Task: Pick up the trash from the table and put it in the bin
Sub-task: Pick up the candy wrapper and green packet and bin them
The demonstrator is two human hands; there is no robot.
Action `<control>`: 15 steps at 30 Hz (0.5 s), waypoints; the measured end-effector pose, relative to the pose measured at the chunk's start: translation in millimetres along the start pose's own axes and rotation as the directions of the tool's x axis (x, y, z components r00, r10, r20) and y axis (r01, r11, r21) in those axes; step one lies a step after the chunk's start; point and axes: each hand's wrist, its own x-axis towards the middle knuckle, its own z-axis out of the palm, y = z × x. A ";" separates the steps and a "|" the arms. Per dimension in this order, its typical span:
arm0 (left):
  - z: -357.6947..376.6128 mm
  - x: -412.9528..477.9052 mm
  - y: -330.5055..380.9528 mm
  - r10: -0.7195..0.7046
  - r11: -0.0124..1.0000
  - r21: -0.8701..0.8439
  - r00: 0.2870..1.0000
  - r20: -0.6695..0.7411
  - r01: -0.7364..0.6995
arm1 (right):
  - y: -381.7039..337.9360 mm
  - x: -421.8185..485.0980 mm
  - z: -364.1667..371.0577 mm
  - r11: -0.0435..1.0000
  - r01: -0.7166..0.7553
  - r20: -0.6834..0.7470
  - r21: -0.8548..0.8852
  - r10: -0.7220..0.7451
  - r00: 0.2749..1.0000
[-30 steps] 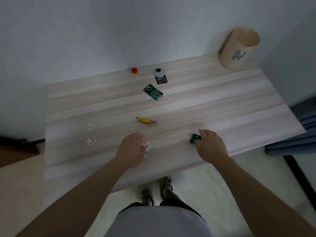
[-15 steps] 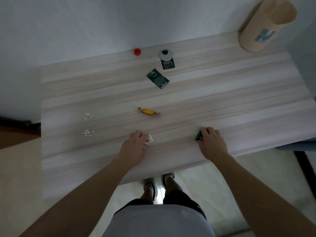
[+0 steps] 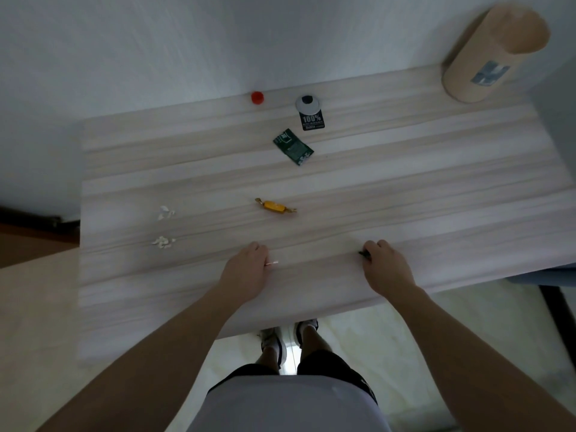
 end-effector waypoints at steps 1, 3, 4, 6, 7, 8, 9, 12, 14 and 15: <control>-2.7 -0.6 1.4 0.001 1.000 -0.001 1.000 -0.009 -0.001 | -0.2 -0.7 -1.4 1.000 0.001 -0.011 0.001 -0.001 1.000; -8.7 -0.3 4.6 -0.001 1.000 0.011 1.000 -0.024 0.001 | -2.0 -1.8 -5.5 1.000 -0.005 -0.017 -0.009 0.005 1.000; -11.8 0.5 6.0 -0.007 1.000 0.018 1.000 -0.029 0.008 | -3.7 -2.0 -8.4 1.000 -0.009 -0.017 -0.018 0.009 1.000; -17.9 2.0 8.1 -0.022 1.000 0.011 0.999 -0.034 0.022 | -8.5 -1.5 -14.7 0.999 -0.010 -0.019 -0.038 0.010 1.000; -20.9 2.5 9.0 -0.025 1.000 -0.005 0.999 -0.034 0.025 | -11.4 -1.3 -17.8 0.999 -0.008 -0.023 -0.049 0.007 1.000; -23.4 3.1 9.2 -0.025 0.999 -0.022 0.999 -0.037 0.024 | -14.9 -1.3 -21.0 0.998 -0.008 -0.028 -0.058 0.007 1.000; -25.7 3.4 8.6 -0.017 0.999 -0.036 0.999 -0.047 0.016 | -18.5 -1.6 -24.4 0.998 -0.011 -0.034 -0.060 0.009 0.999; -30.5 5.7 4.8 0.019 0.997 -0.067 0.996 -0.086 -0.025 | -29.7 -3.0 -36.1 0.997 -0.023 -0.056 -0.067 0.020 0.998; -34.6 6.6 3.0 0.050 0.996 -0.073 0.992 -0.115 -0.058 | -37.8 -4.2 -43.9 0.997 -0.021 -0.065 -0.068 0.017 0.998; -38.2 6.4 3.0 0.059 0.995 -0.078 0.990 -0.128 -0.069 | -41.6 -4.6 -47.6 0.998 -0.022 -0.070 -0.058 0.018 0.997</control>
